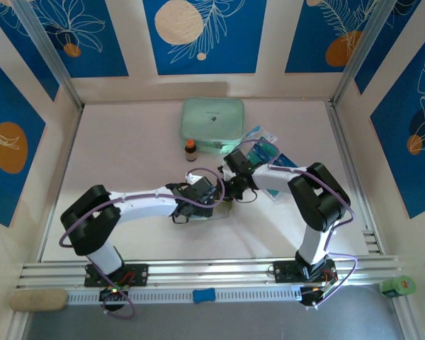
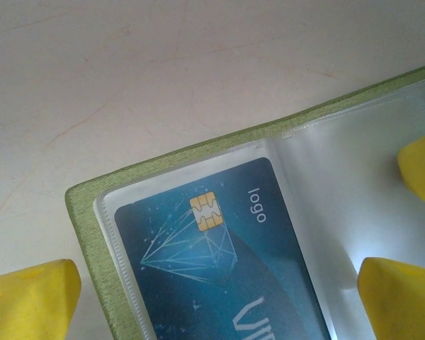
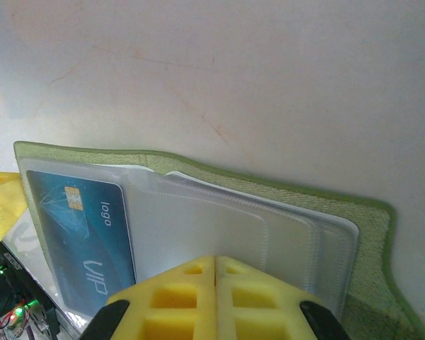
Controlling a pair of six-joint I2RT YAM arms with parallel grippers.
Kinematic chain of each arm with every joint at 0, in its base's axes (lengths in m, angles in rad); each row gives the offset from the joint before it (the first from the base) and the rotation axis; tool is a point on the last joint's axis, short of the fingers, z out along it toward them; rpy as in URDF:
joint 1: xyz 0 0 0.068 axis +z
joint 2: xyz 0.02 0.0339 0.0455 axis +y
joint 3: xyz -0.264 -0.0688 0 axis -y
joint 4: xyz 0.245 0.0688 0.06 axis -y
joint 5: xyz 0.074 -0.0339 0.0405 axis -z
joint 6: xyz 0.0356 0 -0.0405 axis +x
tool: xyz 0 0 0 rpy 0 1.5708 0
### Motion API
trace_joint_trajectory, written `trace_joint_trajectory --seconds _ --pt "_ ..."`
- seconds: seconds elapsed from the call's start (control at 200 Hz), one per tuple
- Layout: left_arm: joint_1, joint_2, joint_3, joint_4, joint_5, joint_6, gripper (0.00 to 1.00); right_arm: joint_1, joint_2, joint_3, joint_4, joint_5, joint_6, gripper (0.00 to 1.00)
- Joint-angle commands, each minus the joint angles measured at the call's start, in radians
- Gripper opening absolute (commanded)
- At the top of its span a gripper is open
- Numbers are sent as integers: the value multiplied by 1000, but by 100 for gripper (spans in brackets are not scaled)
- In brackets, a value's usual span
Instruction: Put the credit cards into the card holder
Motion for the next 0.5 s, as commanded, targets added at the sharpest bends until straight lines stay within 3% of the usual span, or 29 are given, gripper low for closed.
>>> trace_joint_trajectory --seconds 0.0,0.315,0.495 --pt "-7 13 -10 3 -21 20 99 -4 2 -18 4 -37 12 0" --pt "-7 2 -31 39 -3 22 87 -51 -81 -47 19 -31 24 2" --pt "-7 2 -36 48 0 28 82 -64 -84 -56 28 -33 31 19"
